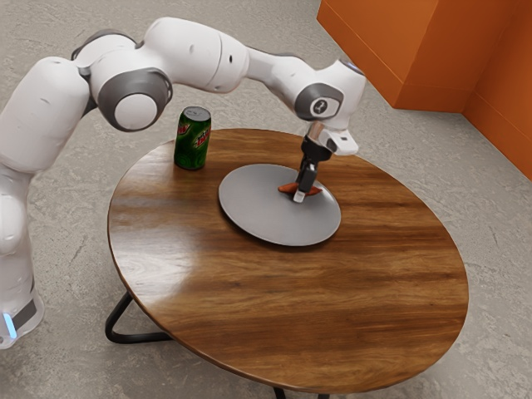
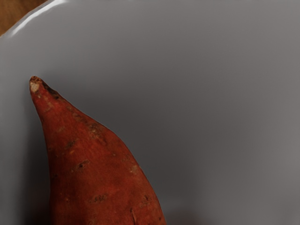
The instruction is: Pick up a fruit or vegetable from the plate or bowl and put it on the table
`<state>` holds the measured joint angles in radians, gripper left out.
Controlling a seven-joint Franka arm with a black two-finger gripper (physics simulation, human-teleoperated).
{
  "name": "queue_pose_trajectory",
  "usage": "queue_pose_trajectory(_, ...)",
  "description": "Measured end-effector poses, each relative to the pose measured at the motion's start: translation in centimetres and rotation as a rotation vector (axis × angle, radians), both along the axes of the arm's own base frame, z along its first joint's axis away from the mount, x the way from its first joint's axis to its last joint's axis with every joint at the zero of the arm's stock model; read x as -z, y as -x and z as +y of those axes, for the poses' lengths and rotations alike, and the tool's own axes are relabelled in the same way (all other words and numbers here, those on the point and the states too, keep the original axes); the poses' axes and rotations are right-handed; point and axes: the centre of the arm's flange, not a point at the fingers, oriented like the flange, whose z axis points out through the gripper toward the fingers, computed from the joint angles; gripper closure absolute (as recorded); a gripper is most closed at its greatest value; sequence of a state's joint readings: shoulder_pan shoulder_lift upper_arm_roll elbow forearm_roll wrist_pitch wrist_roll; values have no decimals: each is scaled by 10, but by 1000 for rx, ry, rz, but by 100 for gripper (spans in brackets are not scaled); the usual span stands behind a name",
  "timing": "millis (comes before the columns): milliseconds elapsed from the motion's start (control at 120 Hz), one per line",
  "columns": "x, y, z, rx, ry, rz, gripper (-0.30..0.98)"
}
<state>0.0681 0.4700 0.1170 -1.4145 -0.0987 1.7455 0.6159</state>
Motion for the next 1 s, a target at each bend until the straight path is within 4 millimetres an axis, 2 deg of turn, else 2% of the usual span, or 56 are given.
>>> queue_pose_trajectory(167,1,-1,5,-7,-3,-5,2)
queue_pose_trajectory(267,1,-1,5,-8,-4,-8,9)
queue_pose_trajectory(517,1,-1,5,-9,-8,-11,48)
queue_pose_trajectory(750,-1,-2,7,-13,-8,-16,51)
queue_pose_trajectory(850,-11,-4,7,-13,-12,-36,51)
queue_pose_trajectory(1000,-40,-12,4,-9,-24,-94,52)
